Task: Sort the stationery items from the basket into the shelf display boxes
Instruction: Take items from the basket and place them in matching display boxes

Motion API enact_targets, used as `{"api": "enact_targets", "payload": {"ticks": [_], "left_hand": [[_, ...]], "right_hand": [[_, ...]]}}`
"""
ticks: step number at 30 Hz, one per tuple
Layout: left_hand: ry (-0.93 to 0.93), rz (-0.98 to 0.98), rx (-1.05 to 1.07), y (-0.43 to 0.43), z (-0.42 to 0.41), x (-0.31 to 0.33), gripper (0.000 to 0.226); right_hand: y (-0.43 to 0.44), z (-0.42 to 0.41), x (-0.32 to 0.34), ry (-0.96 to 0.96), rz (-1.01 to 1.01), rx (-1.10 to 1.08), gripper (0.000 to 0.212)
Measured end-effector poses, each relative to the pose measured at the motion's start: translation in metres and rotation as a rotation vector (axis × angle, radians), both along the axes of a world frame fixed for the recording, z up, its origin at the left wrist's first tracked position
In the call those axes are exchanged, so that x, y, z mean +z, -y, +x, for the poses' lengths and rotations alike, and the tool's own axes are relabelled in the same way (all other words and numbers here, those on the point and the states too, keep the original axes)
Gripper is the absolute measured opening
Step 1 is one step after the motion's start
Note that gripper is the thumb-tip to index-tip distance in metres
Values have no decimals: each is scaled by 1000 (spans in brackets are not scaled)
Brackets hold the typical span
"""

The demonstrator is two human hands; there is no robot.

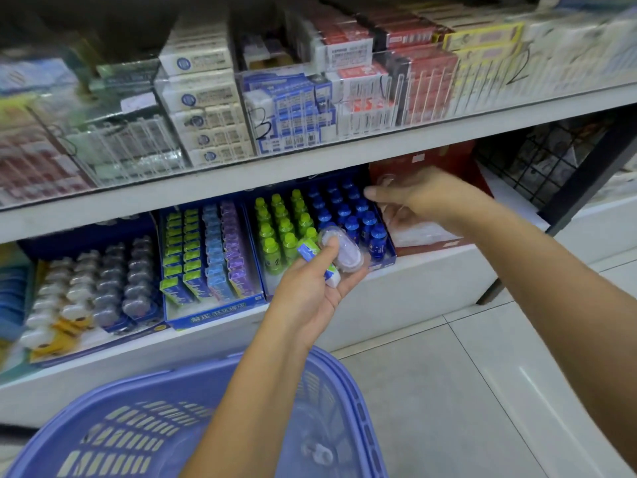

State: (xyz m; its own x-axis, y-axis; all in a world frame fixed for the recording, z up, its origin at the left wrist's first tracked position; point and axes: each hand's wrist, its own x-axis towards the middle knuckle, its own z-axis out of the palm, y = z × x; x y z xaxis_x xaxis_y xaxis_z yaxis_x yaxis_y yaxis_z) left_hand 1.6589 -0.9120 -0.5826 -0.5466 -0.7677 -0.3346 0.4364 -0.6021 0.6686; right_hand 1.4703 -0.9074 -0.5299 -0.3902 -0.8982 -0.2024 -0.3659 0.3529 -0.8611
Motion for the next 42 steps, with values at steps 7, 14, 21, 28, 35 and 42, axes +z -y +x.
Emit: {"api": "enact_targets", "payload": {"ticks": [7, 14, 21, 28, 35, 42], "left_hand": [[546, -703, 83, -15, -29, 0, 22], [479, -557, 47, -12, -44, 4, 9], [516, -434, 18, -5, -29, 1, 23], [511, -395, -12, 3, -19, 4, 23], [502, -342, -103, 2, -16, 6, 27], [139, -31, -215, 2, 0, 19, 35]], "right_hand": [[-33, 33, 4, -107, -38, 97, 34], [-16, -24, -16, -42, -242, -261, 17], [20, -72, -58, -213, -306, -552, 17], [41, -62, -77, -330, -324, -519, 29], [50, -69, -80, -611, -170, -340, 27], [42, -69, -64, -632, -80, -329, 33]]}}
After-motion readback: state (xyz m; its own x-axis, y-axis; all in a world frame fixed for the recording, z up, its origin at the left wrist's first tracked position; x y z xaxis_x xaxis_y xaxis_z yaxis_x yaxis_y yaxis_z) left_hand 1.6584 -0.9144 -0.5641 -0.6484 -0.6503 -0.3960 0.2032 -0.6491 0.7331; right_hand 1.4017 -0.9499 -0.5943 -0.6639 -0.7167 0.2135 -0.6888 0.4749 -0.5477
